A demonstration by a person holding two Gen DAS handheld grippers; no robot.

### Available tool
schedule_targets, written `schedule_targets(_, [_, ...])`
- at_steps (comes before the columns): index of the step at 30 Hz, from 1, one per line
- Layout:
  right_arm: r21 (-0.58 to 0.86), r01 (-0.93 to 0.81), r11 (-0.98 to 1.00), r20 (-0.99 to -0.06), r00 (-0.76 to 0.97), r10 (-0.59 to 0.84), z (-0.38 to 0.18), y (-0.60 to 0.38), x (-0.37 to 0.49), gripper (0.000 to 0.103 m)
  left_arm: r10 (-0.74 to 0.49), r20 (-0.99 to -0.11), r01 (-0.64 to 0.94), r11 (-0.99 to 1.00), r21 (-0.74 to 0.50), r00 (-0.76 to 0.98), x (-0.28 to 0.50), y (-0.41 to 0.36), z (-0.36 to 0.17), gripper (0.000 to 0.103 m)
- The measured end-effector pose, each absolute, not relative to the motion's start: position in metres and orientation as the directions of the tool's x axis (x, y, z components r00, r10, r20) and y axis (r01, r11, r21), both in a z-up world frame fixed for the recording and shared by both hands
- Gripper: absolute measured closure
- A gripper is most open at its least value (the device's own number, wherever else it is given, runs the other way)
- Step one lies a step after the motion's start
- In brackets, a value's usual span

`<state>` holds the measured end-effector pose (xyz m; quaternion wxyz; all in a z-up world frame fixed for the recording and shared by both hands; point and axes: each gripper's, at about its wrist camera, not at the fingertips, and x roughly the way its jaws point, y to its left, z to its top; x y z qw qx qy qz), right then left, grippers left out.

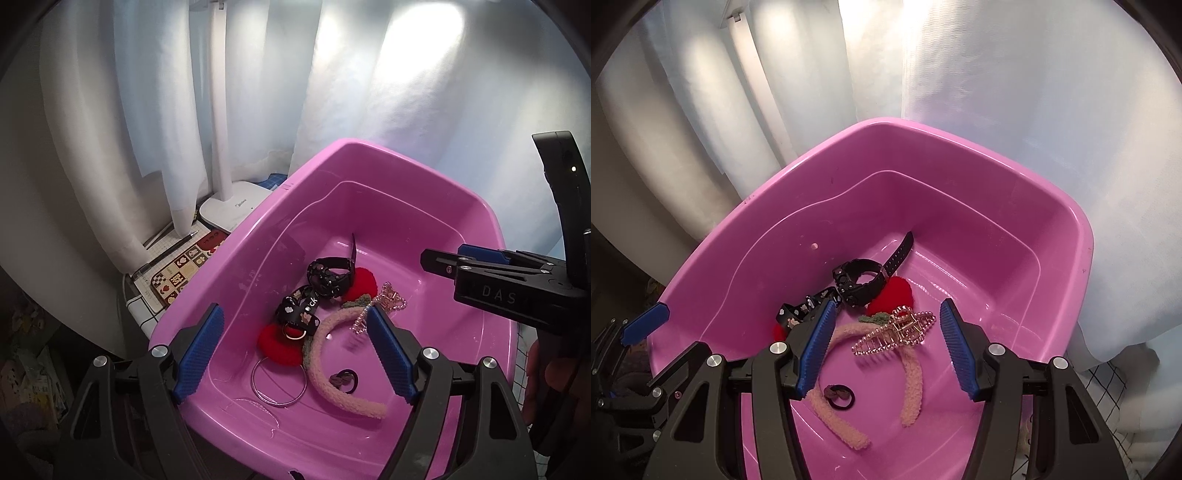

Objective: Organize jewelry
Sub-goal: 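Open the left tool over the tub while the right tool drops the claw clip, then move both open tools back over the table toward the silver bangle and ring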

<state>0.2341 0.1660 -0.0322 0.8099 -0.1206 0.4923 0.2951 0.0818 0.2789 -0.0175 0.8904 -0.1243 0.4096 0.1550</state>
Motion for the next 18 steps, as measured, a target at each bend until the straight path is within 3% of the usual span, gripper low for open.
schedule_targets(18, [0.13, -0.607, 0.784, -0.821, 0.378, 0.428, -0.005, 0.118, 0.182, 0.044, 0.22, -0.731, -0.407, 0.91, -0.086, 0.646, 0.044, 0.249, 0.002, 0.022])
